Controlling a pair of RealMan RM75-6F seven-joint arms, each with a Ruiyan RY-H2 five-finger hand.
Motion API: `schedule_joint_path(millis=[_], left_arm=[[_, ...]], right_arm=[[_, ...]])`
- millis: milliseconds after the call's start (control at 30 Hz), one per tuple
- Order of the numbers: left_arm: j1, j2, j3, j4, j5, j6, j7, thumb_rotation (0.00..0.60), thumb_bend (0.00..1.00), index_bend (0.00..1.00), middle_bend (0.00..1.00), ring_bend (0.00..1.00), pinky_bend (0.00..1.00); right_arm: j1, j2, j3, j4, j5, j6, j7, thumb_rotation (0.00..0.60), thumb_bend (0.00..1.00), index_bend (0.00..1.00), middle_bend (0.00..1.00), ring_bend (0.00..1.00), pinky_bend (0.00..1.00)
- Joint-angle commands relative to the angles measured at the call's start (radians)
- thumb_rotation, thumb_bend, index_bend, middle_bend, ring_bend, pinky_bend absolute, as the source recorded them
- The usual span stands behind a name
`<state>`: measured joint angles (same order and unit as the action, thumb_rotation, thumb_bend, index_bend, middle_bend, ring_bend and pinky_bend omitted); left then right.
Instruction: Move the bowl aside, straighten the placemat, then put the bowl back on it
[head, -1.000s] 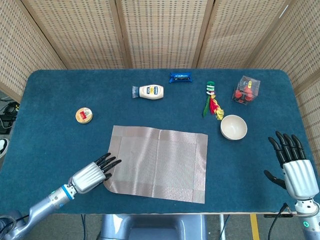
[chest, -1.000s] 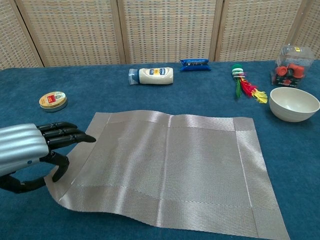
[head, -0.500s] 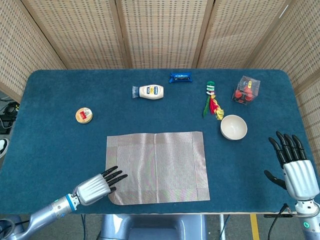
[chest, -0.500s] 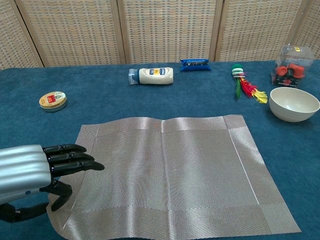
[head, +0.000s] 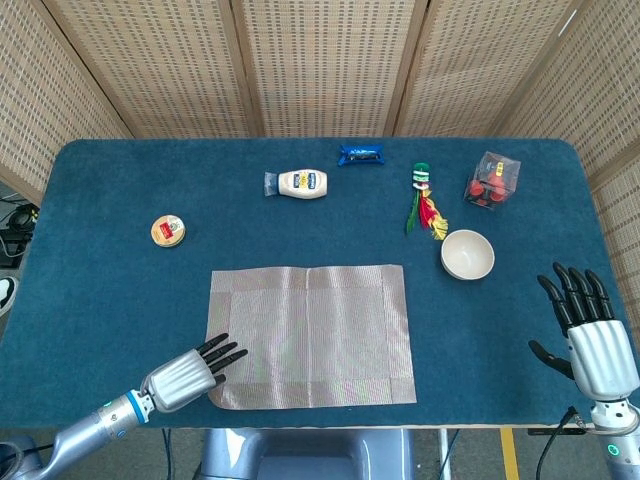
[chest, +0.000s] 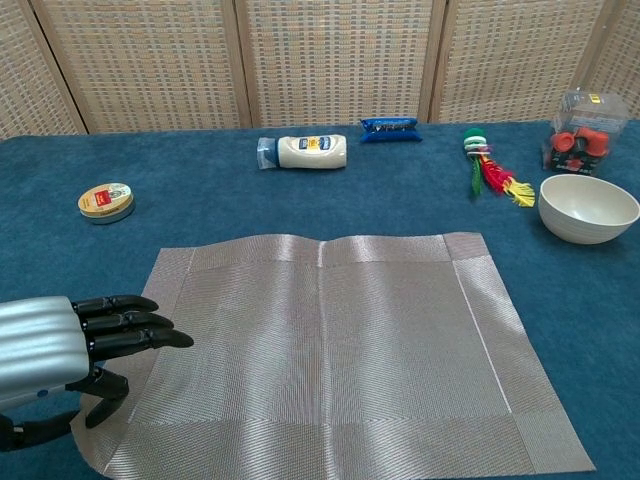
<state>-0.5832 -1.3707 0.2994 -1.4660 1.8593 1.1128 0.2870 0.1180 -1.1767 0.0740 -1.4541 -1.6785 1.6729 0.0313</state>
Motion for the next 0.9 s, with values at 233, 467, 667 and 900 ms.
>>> schedule_joint_path(millis=[233, 467, 667, 900], left_arm=[[0.044, 0.033, 0.010, -0.041, -0.018, -0.010, 0.071, 0.600, 0.53, 0.81, 0.00, 0.00, 0.00], [0.065, 0.045, 0.011, -0.055, -0.030, -0.026, 0.108, 0.600, 0.53, 0.81, 0.00, 0.00, 0.00], [0.081, 0.052, 0.003, -0.054, -0.043, -0.024, 0.116, 0.600, 0.53, 0.76, 0.00, 0.00, 0.00], [0.091, 0.083, 0.000, -0.064, -0.059, -0.016, 0.090, 0.600, 0.02, 0.00, 0.00, 0.00, 0.00]], right_arm=[[-0.002, 0.002, 0.001, -0.001, -0.002, 0.001, 0.002, 0.600, 0.00, 0.13, 0.00, 0.00, 0.00], [-0.004, 0.003, 0.003, -0.002, -0.001, 0.005, 0.002, 0.600, 0.00, 0.13, 0.00, 0.00, 0.00], [-0.003, 0.003, 0.003, -0.002, -0.001, 0.002, 0.004, 0.600, 0.00, 0.13, 0.00, 0.00, 0.00], [-0.004, 0.004, 0.004, -0.002, 0.003, -0.001, 0.004, 0.600, 0.00, 0.13, 0.00, 0.00, 0.00]])
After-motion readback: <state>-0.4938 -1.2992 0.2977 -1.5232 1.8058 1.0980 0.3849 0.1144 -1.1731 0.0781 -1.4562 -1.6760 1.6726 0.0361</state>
